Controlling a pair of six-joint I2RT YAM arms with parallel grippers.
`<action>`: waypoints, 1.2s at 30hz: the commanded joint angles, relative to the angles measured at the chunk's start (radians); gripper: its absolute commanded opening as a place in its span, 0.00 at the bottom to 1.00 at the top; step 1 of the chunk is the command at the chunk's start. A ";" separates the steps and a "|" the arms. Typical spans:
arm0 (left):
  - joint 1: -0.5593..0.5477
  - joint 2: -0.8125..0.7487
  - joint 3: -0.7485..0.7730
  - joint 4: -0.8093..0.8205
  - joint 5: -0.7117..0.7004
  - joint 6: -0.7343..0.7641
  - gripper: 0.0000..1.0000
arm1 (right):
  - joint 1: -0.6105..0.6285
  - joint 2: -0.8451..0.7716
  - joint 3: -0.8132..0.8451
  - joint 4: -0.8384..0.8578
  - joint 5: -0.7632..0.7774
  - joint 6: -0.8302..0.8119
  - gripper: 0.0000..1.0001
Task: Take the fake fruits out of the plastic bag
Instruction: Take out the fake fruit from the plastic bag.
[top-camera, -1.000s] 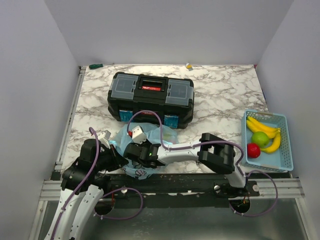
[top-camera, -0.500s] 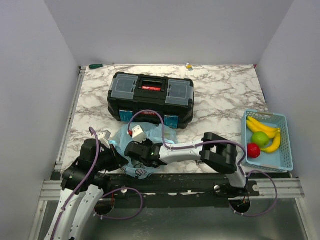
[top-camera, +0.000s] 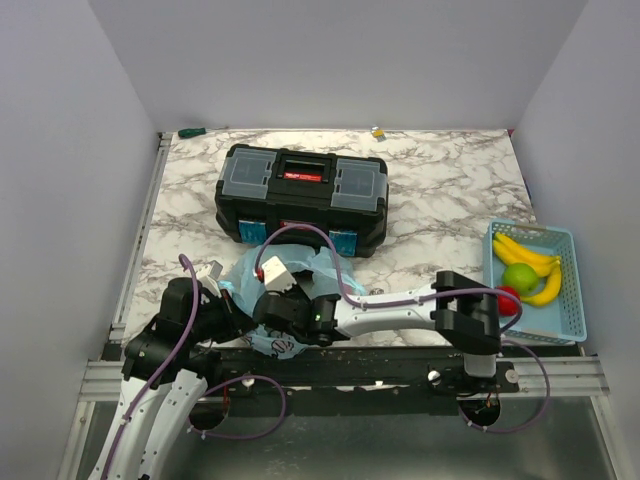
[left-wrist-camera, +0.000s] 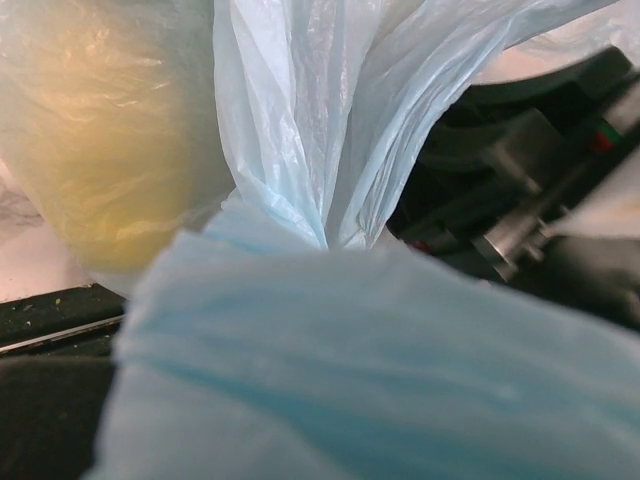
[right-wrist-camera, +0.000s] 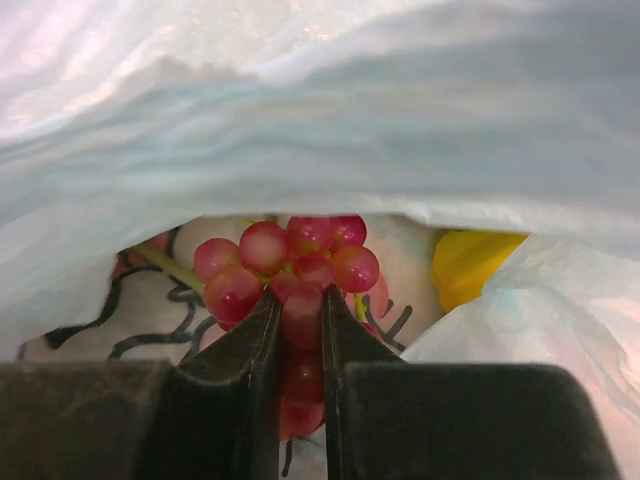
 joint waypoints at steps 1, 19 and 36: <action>0.003 -0.001 -0.009 0.004 0.021 0.014 0.00 | 0.034 -0.074 -0.025 0.021 -0.007 0.025 0.01; 0.003 -0.008 -0.010 0.004 0.021 0.013 0.00 | 0.094 -0.283 -0.086 0.114 -0.045 0.069 0.01; 0.002 -0.007 -0.010 0.005 0.026 0.017 0.00 | 0.093 -0.336 -0.055 0.355 -0.250 -0.015 0.01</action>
